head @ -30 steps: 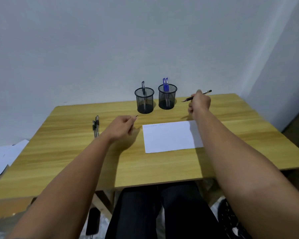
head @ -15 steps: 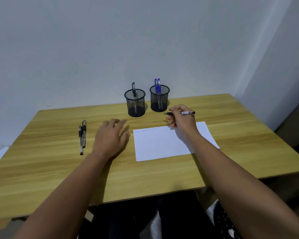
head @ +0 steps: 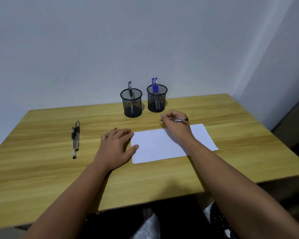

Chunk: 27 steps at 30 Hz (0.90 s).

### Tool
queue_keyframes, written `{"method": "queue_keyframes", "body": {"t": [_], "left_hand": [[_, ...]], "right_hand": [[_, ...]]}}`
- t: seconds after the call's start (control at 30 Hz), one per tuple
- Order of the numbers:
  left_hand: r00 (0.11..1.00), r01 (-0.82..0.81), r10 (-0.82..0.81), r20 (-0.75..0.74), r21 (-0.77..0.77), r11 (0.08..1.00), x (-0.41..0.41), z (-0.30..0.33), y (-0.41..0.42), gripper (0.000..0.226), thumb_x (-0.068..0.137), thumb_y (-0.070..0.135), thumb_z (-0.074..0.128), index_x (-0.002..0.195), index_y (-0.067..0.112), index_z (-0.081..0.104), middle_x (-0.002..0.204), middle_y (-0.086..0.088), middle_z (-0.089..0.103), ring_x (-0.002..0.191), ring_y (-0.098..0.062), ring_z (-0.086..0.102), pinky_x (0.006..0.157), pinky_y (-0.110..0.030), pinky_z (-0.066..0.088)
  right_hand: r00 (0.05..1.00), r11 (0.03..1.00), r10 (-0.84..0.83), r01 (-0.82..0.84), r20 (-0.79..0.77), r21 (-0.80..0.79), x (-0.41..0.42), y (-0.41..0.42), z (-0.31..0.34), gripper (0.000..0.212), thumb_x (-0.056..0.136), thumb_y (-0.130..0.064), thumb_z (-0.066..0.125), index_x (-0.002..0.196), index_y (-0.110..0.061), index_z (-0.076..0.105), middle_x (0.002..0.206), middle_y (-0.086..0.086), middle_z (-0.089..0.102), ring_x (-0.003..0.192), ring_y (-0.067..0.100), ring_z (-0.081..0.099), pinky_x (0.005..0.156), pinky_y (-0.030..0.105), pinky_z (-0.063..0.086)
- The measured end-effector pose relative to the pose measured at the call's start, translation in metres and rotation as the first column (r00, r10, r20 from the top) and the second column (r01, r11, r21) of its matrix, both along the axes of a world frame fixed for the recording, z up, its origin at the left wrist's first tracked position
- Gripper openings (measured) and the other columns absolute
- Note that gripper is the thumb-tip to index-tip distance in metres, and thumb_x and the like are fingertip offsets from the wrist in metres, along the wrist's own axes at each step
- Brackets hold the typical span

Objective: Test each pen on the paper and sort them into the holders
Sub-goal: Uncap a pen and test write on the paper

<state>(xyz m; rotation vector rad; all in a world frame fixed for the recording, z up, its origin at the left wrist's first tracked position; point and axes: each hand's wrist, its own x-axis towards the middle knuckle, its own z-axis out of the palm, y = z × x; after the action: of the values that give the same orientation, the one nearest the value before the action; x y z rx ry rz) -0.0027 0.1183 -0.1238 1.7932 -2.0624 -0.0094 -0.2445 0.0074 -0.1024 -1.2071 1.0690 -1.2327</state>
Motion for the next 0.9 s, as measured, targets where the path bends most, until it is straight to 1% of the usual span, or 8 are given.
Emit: {"method": "queue_keyframes", "body": {"t": [0.07,0.13,0.2,0.33,0.47,0.6,0.77,0.9], "left_hand": [[1.000,-0.005,0.005,-0.013,-0.011,1.000,-0.001,0.001,0.001,0.060,0.087,0.067,0.046,0.137,0.035,0.058,0.145,0.018,0.051,0.140,-0.016,0.035,0.110,-0.041,0.022],[1.000,-0.010,0.009,-0.021,-0.025,1.000,-0.002,0.002,0.002,0.062,0.085,0.063,0.045,0.139,0.034,0.057,0.144,0.018,0.051,0.139,-0.015,0.034,0.110,-0.040,0.022],[1.000,-0.016,0.015,-0.018,-0.024,1.000,-0.003,0.003,0.003,0.064,0.084,0.061,0.043,0.141,0.033,0.055,0.144,0.017,0.051,0.138,-0.014,0.034,0.110,-0.040,0.022],[1.000,-0.030,0.030,-0.002,-0.023,0.999,-0.001,0.000,0.000,0.059,0.089,0.069,0.045,0.138,0.037,0.056,0.144,0.017,0.051,0.138,-0.016,0.037,0.110,-0.044,0.027],[0.999,-0.034,0.034,0.011,-0.029,0.999,-0.001,-0.001,-0.001,0.060,0.088,0.072,0.045,0.136,0.037,0.057,0.143,0.016,0.051,0.137,-0.015,0.039,0.109,-0.046,0.028],[0.999,-0.037,0.038,0.011,-0.030,0.999,-0.001,-0.001,0.000,0.060,0.088,0.072,0.045,0.136,0.038,0.058,0.143,0.015,0.052,0.137,-0.017,0.039,0.108,-0.046,0.028],[0.999,-0.042,0.043,0.029,-0.025,0.999,-0.002,0.001,0.001,0.061,0.088,0.073,0.044,0.136,0.038,0.057,0.145,0.015,0.051,0.138,-0.017,0.038,0.109,-0.046,0.028],[0.998,-0.044,0.045,0.045,-0.024,0.999,-0.002,0.001,0.001,0.062,0.088,0.073,0.042,0.137,0.038,0.056,0.145,0.015,0.051,0.138,-0.018,0.039,0.109,-0.045,0.028]], "right_hand": [[1.000,1.000,0.015,-0.015,-0.004,-0.012,0.003,-0.001,-0.003,0.033,0.099,-0.018,0.076,0.075,-0.001,0.060,0.065,0.012,0.050,0.063,0.023,0.054,0.072,0.043,0.048],[0.998,1.000,0.026,-0.027,-0.053,-0.010,0.005,-0.002,-0.005,0.036,0.102,-0.023,0.074,0.078,0.000,0.061,0.061,0.008,0.056,0.055,0.014,0.059,0.064,0.038,0.050],[0.997,0.999,0.044,-0.045,-0.066,-0.004,0.007,-0.002,-0.007,0.040,0.102,-0.025,0.073,0.078,0.003,0.060,0.063,0.012,0.060,0.054,0.014,0.060,0.056,0.031,0.047],[0.993,0.999,0.040,-0.043,-0.107,-0.027,0.009,0.002,-0.010,0.047,0.097,-0.028,0.080,0.072,0.005,0.057,0.062,0.015,0.055,0.061,0.022,0.058,0.060,0.031,0.052],[0.992,0.999,0.050,-0.052,-0.118,-0.007,0.008,0.003,-0.012,0.045,0.099,-0.019,0.077,0.077,0.013,0.055,0.062,0.021,0.058,0.056,0.025,0.056,0.053,0.030,0.044],[0.988,0.999,0.042,-0.043,-0.151,-0.003,0.007,0.003,-0.013,0.040,0.099,-0.014,0.075,0.078,0.014,0.056,0.068,0.032,0.062,0.057,0.024,0.060,0.054,0.032,0.049],[0.983,0.998,0.055,-0.057,-0.173,-0.006,0.007,0.005,-0.012,0.039,0.100,-0.013,0.074,0.077,0.013,0.057,0.066,0.021,0.064,0.058,0.024,0.060,0.055,0.033,0.049],[0.982,0.997,0.075,-0.075,-0.171,0.009,0.009,0.004,-0.013,0.038,0.099,-0.011,0.076,0.073,0.009,0.057,0.058,0.012,0.062,0.053,0.019,0.057,0.063,0.038,0.048]]}}
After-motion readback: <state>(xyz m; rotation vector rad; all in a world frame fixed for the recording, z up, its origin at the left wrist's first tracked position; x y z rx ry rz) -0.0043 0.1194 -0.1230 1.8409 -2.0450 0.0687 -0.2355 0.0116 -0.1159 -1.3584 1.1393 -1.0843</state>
